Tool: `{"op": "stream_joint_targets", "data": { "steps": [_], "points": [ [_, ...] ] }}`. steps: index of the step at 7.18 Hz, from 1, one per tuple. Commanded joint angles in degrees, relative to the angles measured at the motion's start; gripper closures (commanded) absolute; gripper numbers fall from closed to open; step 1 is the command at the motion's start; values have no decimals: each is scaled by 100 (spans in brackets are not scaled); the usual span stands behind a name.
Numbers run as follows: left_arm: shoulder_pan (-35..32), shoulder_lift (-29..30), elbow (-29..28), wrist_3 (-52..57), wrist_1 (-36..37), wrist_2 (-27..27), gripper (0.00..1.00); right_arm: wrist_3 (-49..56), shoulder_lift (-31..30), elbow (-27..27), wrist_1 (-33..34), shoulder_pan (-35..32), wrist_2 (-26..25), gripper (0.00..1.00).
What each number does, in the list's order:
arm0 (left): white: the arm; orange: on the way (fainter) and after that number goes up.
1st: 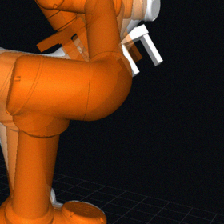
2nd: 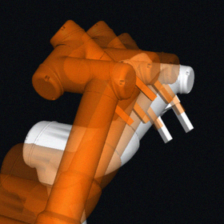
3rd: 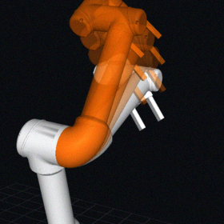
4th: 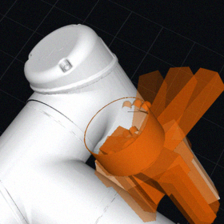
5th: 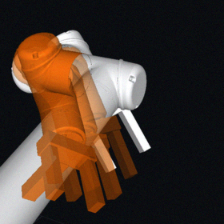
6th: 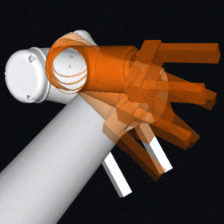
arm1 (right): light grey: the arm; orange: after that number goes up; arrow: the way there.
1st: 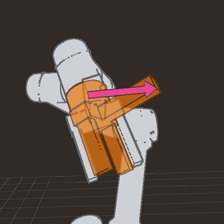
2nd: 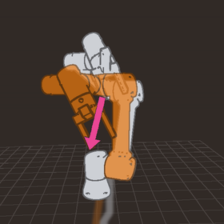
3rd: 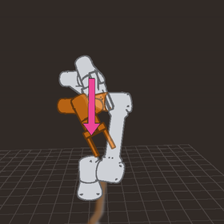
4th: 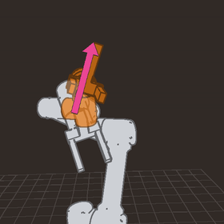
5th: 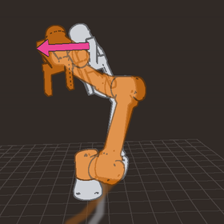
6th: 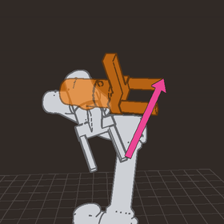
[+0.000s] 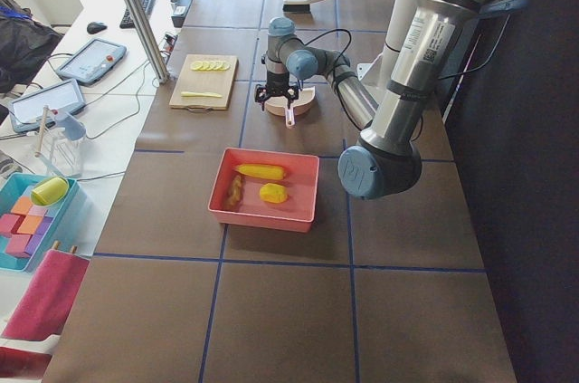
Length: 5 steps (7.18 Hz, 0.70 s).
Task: Sweep and dump trash into bin
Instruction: 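Open the left gripper and lift it off the dustpan while the right releases the brush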
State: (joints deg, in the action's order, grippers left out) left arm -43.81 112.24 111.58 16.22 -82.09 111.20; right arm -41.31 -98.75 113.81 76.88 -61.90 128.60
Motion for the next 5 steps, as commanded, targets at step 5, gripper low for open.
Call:
{"op": "stream_joint_targets", "data": {
  "steps": [5],
  "points": [
    [-3208,-387,-1055,-681,1152,1314,0,18,371,-52,-16,-358,-441,0]
  ]
}}
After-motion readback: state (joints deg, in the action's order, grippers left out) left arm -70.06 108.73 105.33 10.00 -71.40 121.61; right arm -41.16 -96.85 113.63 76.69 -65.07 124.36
